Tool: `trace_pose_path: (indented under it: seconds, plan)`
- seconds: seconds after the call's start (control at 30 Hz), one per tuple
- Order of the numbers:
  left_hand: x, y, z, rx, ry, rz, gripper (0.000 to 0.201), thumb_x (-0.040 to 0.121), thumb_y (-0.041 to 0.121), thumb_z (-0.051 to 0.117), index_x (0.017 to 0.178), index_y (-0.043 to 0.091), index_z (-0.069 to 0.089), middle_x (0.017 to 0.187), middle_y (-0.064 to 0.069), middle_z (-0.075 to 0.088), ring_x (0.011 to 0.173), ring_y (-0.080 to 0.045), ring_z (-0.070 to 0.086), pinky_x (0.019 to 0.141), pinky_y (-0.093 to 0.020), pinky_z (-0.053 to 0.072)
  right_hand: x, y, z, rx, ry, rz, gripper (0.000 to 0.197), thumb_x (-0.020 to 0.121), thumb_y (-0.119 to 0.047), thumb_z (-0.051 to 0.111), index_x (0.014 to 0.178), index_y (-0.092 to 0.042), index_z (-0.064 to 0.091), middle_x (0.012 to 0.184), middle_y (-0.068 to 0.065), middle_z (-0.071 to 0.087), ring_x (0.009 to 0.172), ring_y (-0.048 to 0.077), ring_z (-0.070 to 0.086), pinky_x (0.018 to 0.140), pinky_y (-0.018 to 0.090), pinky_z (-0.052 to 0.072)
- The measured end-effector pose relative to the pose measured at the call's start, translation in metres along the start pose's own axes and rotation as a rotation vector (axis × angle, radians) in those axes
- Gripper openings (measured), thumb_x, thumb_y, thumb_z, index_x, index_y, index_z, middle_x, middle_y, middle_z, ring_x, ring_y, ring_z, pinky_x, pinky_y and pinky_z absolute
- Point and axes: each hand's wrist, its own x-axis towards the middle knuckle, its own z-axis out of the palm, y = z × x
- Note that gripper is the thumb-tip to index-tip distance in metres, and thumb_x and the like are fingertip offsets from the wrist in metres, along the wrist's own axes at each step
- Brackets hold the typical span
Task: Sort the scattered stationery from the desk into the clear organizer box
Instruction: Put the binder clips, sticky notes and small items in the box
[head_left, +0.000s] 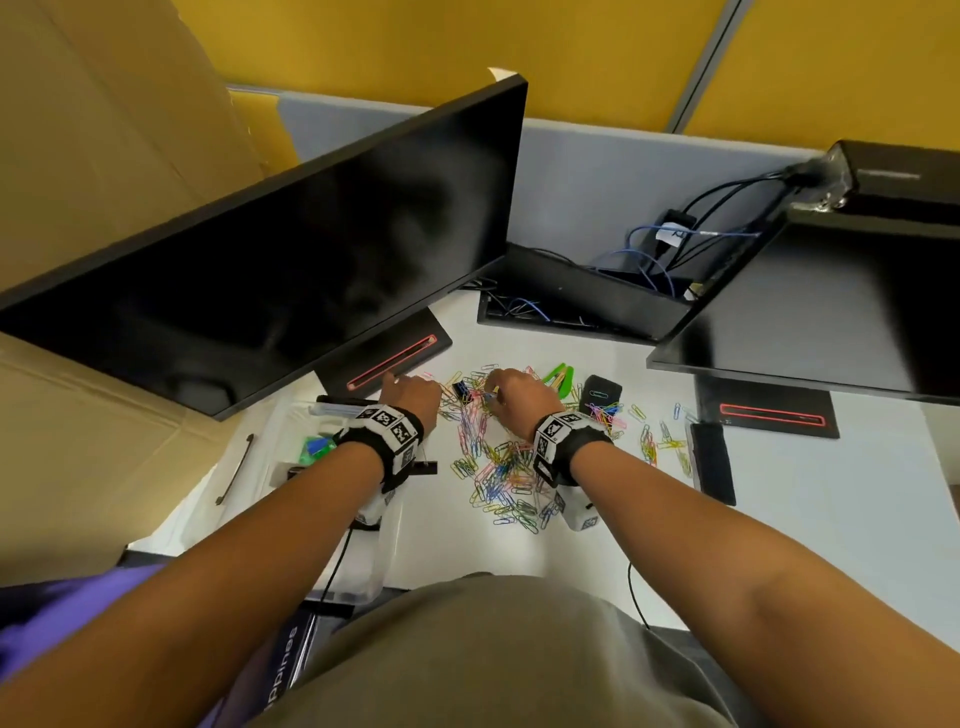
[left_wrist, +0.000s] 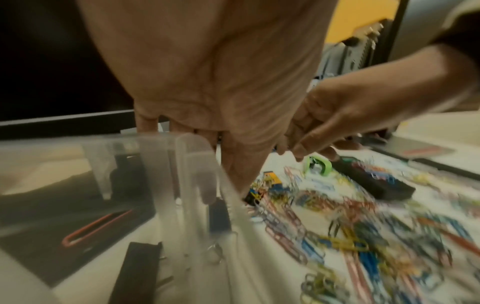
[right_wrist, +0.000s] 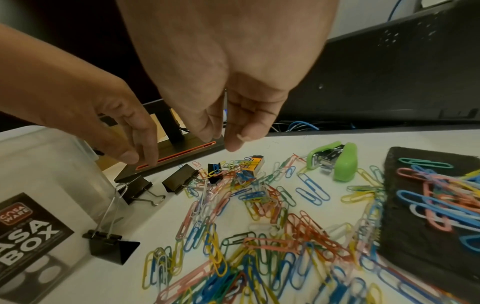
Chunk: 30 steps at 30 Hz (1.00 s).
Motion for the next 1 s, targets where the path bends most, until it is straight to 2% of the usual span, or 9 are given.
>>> trace_pose_path:
  seconds: [0.07,0.17,0.3,0.43,0.53,0.63,0.77,0.9,1.0]
  plan:
    - [0.001,0.002,0.003,0.052,-0.062,0.001,0.025,0.094,0.013,0.046,0.113,0.022,0.058,0.108,-0.001,0.066,0.109,-0.024,0.059,0.112,-0.052,0.023,0.012,-0.004,0.005,-0.001,-0.033,-0.013,0.017,0.095,-0.023,0.052,0.108,-0.019,0.06,0.111,0.008,0.064,0.089,0.028,0.064,0.072,0.034,0.052]
    - [-0.001,0.006,0.005,0.114,-0.12,-0.001,0.027,0.094,0.012,0.047,0.121,0.017,0.054,0.112,-0.004,0.065,0.112,-0.025,0.059,0.116,-0.053,0.016,0.028,-0.011,0.013,-0.038,-0.106,-0.042,0.023,0.094,-0.02,0.053,0.116,-0.014,0.057,0.114,0.011,0.058,0.096,0.034,0.062,0.077,0.038,0.051]
    - [-0.002,0.008,0.008,0.178,-0.172,0.012,0.025,0.097,0.015,0.047,0.119,0.016,0.056,0.115,-0.003,0.064,0.112,-0.024,0.058,0.113,-0.049,0.018,0.048,-0.023,0.021,-0.057,-0.194,-0.076,0.034,0.092,-0.017,0.056,0.125,-0.013,0.054,0.117,0.012,0.052,0.099,0.036,0.06,0.077,0.039,0.048]
    - [-0.004,0.007,0.007,0.17,-0.188,0.021,0.023,0.097,0.015,0.046,0.117,0.015,0.057,0.11,-0.002,0.065,0.107,-0.023,0.059,0.113,-0.049,0.017,0.061,-0.031,0.034,-0.074,-0.263,-0.152,0.046,0.091,-0.017,0.061,0.135,-0.017,0.049,0.121,0.011,0.047,0.093,0.036,0.062,0.074,0.04,0.053]
    - [-0.003,0.006,0.007,0.124,-0.192,0.018,0.025,0.098,0.017,0.044,0.12,0.016,0.056,0.106,-0.001,0.065,0.104,-0.022,0.061,0.113,-0.049,0.018,0.066,-0.035,0.042,-0.095,-0.275,-0.199,0.045,0.092,-0.022,0.062,0.136,-0.022,0.05,0.122,0.01,0.047,0.09,0.034,0.063,0.068,0.034,0.049]
    - [-0.001,0.005,0.007,0.105,-0.195,0.023,0.027,0.098,0.021,0.045,0.124,0.017,0.055,0.112,-0.001,0.065,0.108,-0.022,0.06,0.112,-0.048,0.02,0.068,-0.039,0.047,-0.109,-0.27,-0.223,0.042,0.093,-0.026,0.061,0.134,-0.022,0.051,0.119,0.01,0.047,0.085,0.032,0.063,0.067,0.032,0.048]
    - [-0.003,0.005,0.005,0.113,-0.191,0.031,0.022,0.096,0.016,0.048,0.114,0.018,0.059,0.109,-0.001,0.066,0.107,-0.022,0.061,0.11,-0.046,0.022,0.067,-0.04,0.051,-0.125,-0.261,-0.239,0.04,0.09,-0.025,0.061,0.127,-0.014,0.051,0.116,0.013,0.047,0.08,0.033,0.062,0.061,0.035,0.051]
    - [-0.001,0.004,0.006,0.067,-0.208,0.04,0.016,0.093,0.018,0.055,0.107,0.024,0.059,0.098,0.003,0.065,0.101,-0.022,0.062,0.105,-0.046,0.027,0.058,-0.036,0.053,-0.161,-0.246,-0.23,0.041,0.088,-0.026,0.063,0.124,-0.011,0.049,0.114,0.013,0.048,0.082,0.031,0.06,0.057,0.032,0.042]
    - [0.0,0.002,0.007,0.031,-0.191,0.054,0.01,0.093,0.019,0.055,0.091,0.028,0.055,0.085,0.006,0.057,0.096,-0.021,0.061,0.1,-0.046,0.03,0.05,-0.03,0.056,-0.183,-0.234,-0.237,0.04,0.087,-0.026,0.064,0.121,-0.01,0.048,0.114,0.013,0.049,0.085,0.031,0.061,0.057,0.032,0.038]
